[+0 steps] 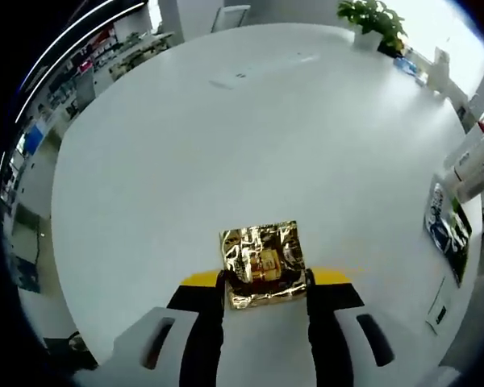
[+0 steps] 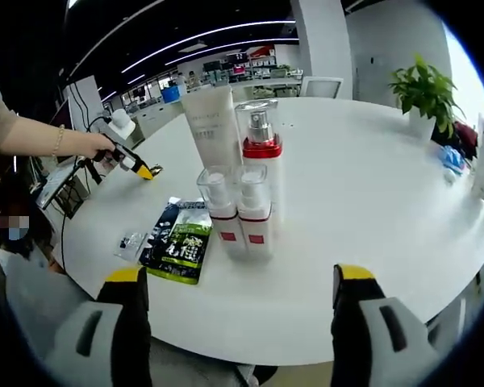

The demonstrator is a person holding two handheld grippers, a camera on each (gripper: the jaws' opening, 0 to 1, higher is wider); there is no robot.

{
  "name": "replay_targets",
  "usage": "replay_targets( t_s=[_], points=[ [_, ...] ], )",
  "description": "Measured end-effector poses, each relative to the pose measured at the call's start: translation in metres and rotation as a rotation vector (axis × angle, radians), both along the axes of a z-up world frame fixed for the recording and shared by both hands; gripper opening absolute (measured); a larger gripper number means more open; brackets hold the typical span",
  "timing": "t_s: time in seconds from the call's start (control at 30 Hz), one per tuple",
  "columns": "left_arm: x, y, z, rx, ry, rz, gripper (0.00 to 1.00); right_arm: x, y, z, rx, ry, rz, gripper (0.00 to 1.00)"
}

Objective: Arrange the skincare products in the storage area until every visible bottle or jar stands upright without overlapping.

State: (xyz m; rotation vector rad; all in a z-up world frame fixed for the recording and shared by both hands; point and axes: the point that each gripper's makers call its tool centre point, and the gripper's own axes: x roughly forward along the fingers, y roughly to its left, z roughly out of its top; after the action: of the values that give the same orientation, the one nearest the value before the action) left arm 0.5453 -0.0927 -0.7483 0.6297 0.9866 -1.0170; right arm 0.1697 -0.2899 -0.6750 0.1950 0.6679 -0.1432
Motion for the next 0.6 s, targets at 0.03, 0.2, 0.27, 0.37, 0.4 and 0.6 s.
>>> replay_targets(
  t_s=[0.03, 0.2, 0.27, 0.37, 0.4, 0.6],
  points=[
    [0.000, 0.000, 0.000, 0.000, 0.000, 0.001, 0.38, 0.000, 0.000, 0.000, -0.001, 0.000, -0.001, 0.95],
    [-0.004, 0.001, 0.002, 0.005, -0.001, -0.005, 0.38, 0.000, -0.001, 0.000, -0.002, 0.000, -0.001, 0.95],
    [-0.008, 0.001, 0.003, 0.009, -0.003, -0.026, 0.37, 0.000, -0.001, 0.001, -0.002, -0.002, -0.002, 0.95],
    [-0.016, 0.000, 0.010, -0.002, -0.006, -0.045, 0.37, 0.000, -0.001, 0.001, -0.001, -0.004, -0.003, 0.95],
    [-0.018, -0.001, 0.012, -0.008, -0.007, -0.047, 0.37, 0.000, -0.001, 0.001, -0.001, -0.005, -0.002, 0.95],
    [-0.033, -0.005, 0.026, -0.035, -0.024, -0.069, 0.37, 0.001, 0.000, 0.003, -0.003, -0.015, 0.006, 0.96]
  ],
)
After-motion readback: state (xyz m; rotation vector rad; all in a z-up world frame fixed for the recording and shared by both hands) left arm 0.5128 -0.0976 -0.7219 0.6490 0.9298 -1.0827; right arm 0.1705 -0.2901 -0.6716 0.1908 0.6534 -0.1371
